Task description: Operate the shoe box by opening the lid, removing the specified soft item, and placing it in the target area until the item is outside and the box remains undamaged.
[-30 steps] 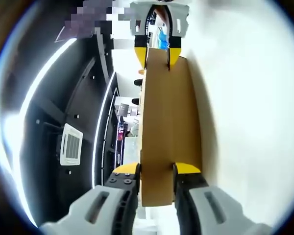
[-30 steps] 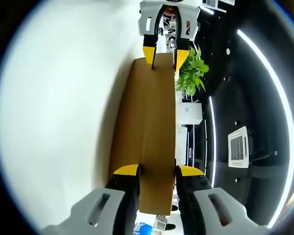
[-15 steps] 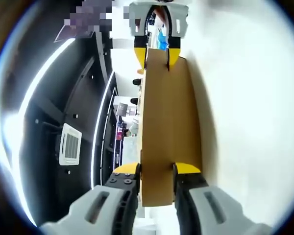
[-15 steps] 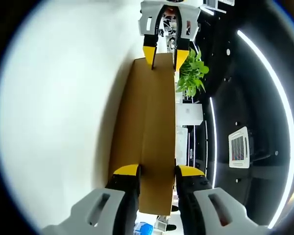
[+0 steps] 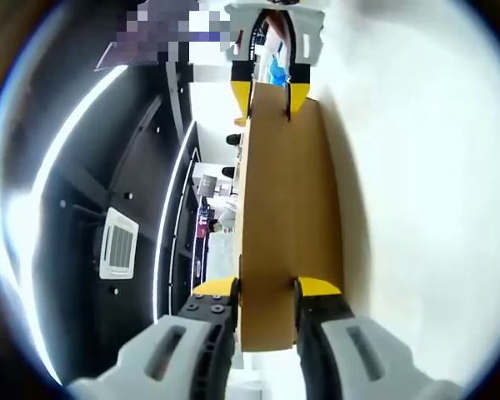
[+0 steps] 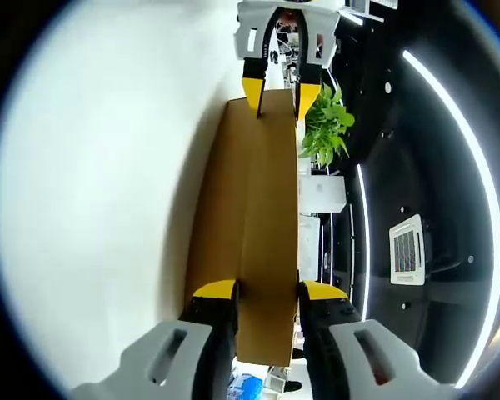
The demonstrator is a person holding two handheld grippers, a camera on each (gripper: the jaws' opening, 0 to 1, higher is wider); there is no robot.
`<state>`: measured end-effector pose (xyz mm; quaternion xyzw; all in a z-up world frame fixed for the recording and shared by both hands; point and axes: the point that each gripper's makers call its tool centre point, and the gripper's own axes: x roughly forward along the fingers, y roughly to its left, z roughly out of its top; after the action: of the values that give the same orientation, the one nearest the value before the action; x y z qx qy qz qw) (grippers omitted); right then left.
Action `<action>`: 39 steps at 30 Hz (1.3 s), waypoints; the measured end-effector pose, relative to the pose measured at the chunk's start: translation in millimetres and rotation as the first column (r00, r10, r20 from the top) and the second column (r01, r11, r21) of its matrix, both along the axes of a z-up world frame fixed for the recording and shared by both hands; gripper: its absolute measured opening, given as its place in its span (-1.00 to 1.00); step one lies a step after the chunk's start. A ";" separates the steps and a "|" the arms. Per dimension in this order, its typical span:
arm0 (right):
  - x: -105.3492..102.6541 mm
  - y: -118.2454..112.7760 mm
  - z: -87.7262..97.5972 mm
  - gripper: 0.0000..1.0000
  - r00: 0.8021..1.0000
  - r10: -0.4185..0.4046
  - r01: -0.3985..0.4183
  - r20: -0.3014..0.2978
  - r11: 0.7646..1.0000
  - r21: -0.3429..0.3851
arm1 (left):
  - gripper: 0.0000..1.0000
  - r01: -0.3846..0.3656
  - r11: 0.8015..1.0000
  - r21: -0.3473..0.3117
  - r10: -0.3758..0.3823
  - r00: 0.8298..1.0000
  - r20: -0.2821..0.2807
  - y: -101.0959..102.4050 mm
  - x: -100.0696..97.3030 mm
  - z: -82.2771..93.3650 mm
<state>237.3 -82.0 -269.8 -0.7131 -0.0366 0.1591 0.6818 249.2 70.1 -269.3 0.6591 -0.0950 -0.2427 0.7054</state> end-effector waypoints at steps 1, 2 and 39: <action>-1.5 -0.1 -0.2 -0.44 1.000 0.000 0.000 0.000 1.000 0.001 | -0.47 0.000 1.000 0.001 0.000 1.000 0.001 0.0 -1.9 0.0; -2.7 -0.1 -0.2 -0.44 1.000 -0.001 0.001 0.000 1.000 -0.001 | -0.47 0.001 1.000 0.001 -0.001 1.000 0.001 -0.1 -3.6 0.4; -36.2 -1.2 0.8 -0.47 1.000 0.019 -0.019 -0.007 1.000 0.002 | -0.56 -0.007 1.000 0.006 0.007 1.000 0.014 -1.5 -41.6 5.2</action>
<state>201.1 -83.2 -269.1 -0.7114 -0.0411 0.1679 0.6812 207.6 68.7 -264.2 0.6633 -0.0968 -0.2360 0.7036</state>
